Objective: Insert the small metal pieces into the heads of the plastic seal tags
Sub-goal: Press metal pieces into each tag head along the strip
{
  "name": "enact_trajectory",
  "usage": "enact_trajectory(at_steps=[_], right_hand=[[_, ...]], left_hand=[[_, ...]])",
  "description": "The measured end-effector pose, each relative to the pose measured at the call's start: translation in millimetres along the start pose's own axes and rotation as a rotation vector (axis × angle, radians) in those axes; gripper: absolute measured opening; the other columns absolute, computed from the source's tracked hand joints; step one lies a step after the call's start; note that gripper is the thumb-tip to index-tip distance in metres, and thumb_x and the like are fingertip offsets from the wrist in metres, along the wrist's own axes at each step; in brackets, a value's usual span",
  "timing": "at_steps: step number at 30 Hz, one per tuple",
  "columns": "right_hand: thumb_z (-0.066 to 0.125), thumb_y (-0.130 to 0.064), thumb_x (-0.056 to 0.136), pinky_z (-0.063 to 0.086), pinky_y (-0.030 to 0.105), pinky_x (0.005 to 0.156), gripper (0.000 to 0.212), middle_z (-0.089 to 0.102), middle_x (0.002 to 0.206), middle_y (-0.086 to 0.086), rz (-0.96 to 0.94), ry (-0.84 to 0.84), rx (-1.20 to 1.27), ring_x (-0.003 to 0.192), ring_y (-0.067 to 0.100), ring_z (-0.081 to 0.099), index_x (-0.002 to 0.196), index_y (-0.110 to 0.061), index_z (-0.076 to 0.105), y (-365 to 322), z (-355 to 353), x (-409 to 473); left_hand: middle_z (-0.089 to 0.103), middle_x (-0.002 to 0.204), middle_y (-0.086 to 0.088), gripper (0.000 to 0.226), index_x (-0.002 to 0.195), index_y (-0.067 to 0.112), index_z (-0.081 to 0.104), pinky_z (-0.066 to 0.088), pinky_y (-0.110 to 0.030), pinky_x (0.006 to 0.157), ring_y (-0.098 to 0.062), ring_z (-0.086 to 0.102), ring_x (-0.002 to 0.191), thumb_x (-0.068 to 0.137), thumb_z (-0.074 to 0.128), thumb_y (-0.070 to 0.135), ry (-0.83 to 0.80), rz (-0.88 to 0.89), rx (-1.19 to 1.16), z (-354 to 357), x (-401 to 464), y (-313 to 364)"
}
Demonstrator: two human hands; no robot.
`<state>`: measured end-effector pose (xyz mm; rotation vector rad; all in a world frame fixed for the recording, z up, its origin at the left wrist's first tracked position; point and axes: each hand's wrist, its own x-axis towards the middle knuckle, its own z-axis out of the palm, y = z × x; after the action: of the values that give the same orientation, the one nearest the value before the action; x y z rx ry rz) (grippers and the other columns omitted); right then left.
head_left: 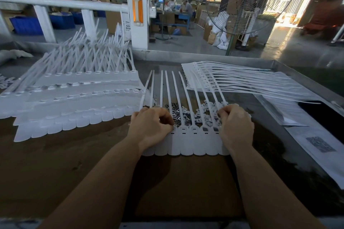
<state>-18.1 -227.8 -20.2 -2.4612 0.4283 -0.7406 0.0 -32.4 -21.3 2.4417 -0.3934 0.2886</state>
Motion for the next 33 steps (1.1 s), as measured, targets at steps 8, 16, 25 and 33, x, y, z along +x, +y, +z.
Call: enact_trajectory(at_steps=[8,16,25,33], right_hand=[[0.054,-0.011,0.089,0.045,0.045,0.093,0.024,0.055,0.119,0.007,-0.014,-0.108,-0.005,0.109,0.023,0.051,0.109,-0.018,0.066,2.5,-1.4,-0.6],[0.051,-0.024,0.094,0.036,0.041,0.101,0.027,0.049,0.128,0.006,-0.019,-0.27,-0.076,0.119,0.024,0.041,0.117,-0.03,0.064,5.9,-7.2,5.4],[0.055,-0.021,0.091,0.046,0.045,0.093,0.018,0.058,0.114,0.005,0.014,-0.201,-0.026,0.105,0.023,0.053,0.106,-0.021,0.066,2.5,-4.1,4.2],[0.051,-0.021,0.094,0.044,0.045,0.093,0.014,0.055,0.107,0.004,0.026,-0.114,0.004,0.106,0.022,0.051,0.102,-0.015,0.061,2.2,-0.3,1.2]], left_hand=[[0.054,0.078,0.024,0.025,0.063,0.041,0.052,0.019,-0.028,0.08,-0.008,0.049,0.092,0.079,0.067,0.03,0.002,0.001,-0.001,-0.2,0.3,-0.5],[0.054,0.077,0.025,0.024,0.064,0.041,0.053,0.018,-0.028,0.079,-0.007,0.049,0.091,0.079,0.067,0.029,-0.002,-0.003,-0.004,-0.5,-0.3,-0.3],[0.055,0.08,0.023,0.024,0.064,0.042,0.052,0.019,-0.028,0.081,-0.009,0.049,0.093,0.08,0.066,0.029,-0.006,-0.003,0.004,-0.8,-0.8,-0.7],[0.053,0.08,0.024,0.022,0.067,0.041,0.053,0.019,-0.029,0.081,-0.009,0.048,0.094,0.081,0.066,0.03,-0.014,0.001,0.015,-0.9,-1.0,-0.8]])
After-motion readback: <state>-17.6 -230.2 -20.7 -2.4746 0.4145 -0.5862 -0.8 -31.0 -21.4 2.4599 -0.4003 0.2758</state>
